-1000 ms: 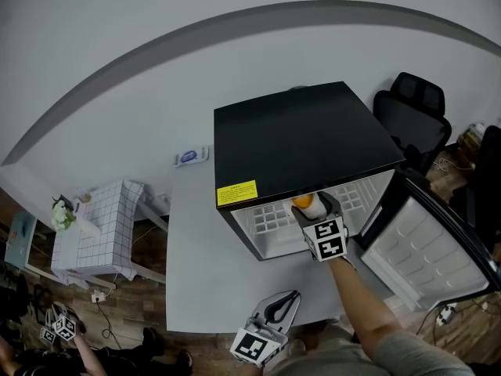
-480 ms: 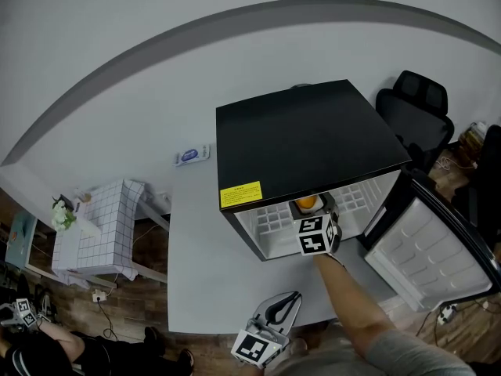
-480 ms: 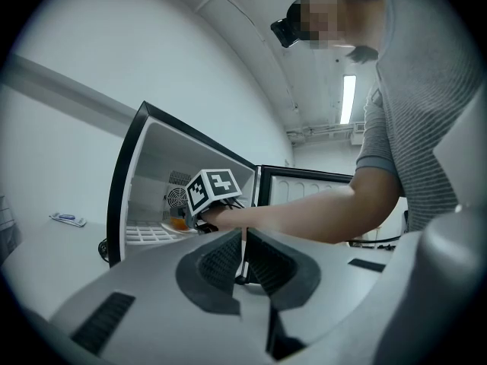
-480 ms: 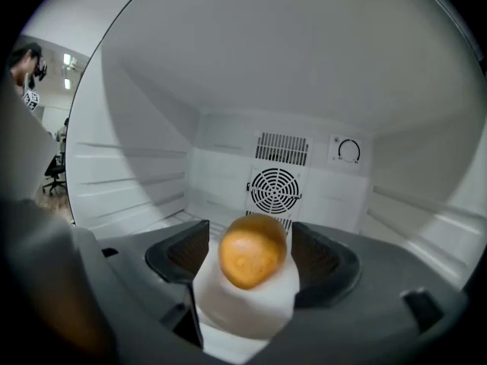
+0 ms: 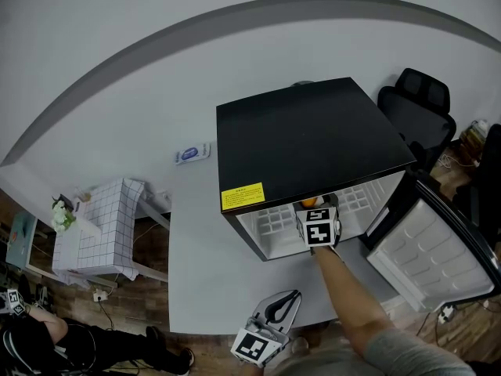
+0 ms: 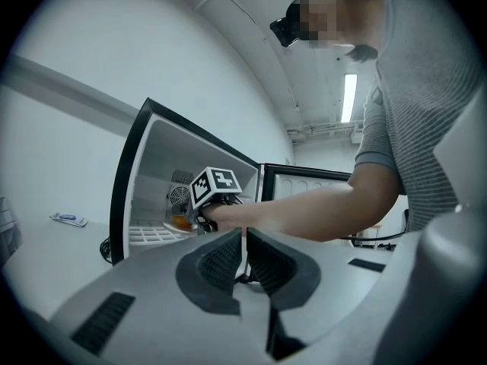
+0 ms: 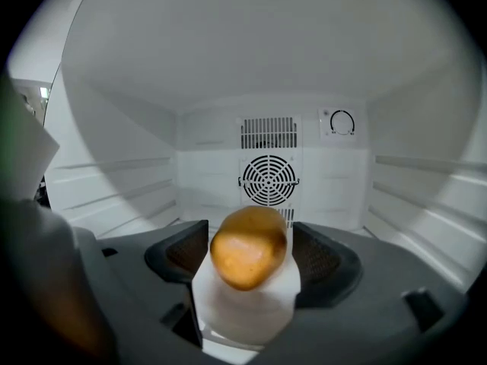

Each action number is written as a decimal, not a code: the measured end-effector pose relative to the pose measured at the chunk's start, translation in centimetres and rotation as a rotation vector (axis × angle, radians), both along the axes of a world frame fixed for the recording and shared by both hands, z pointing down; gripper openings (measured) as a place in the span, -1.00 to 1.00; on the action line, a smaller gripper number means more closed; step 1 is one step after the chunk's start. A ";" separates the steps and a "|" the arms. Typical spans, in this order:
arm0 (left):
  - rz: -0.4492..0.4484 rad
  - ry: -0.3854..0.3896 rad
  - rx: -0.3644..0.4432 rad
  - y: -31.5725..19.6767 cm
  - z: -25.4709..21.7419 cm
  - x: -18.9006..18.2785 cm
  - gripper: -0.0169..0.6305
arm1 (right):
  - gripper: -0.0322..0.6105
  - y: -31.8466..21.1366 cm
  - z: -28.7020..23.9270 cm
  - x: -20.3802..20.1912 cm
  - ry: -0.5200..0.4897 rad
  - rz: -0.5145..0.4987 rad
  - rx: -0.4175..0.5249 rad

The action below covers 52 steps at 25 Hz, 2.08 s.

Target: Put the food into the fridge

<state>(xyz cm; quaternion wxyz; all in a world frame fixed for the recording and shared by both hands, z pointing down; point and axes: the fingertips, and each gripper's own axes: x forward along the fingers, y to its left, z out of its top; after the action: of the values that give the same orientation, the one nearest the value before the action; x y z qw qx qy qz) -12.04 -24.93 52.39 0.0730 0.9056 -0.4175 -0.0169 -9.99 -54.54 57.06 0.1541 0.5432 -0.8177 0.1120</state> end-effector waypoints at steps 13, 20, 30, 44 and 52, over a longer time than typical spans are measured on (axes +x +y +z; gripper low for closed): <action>-0.001 -0.017 -0.003 -0.6 0.0 0.0 -0.91 | 0.12 -0.3 1.2 -0.7 0.014 -0.047 -0.018; -0.007 -0.015 0.037 -0.4 -1.1 0.0 -0.91 | 0.12 -0.1 -0.2 -0.4 0.005 -0.089 0.006; 0.027 -0.017 0.059 0.0 -1.8 1.3 -0.91 | 0.12 2.1 -1.5 0.8 0.040 -0.145 0.060; 0.073 -0.023 0.078 1.6 -2.2 2.9 -0.91 | 0.12 9.4 -5.7 2.3 0.007 -0.268 0.208; 0.093 -0.031 0.101 2.6 -2.8 3.5 -0.91 | 0.12 14.8 -8.0 2.5 -0.053 -0.346 0.264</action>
<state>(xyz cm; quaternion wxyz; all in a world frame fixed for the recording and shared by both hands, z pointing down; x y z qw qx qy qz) -8.58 -22.33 49.61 0.0215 0.9266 -0.3749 -0.0203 -7.44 -39.69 49.06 0.0769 0.4069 -0.9102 -0.0100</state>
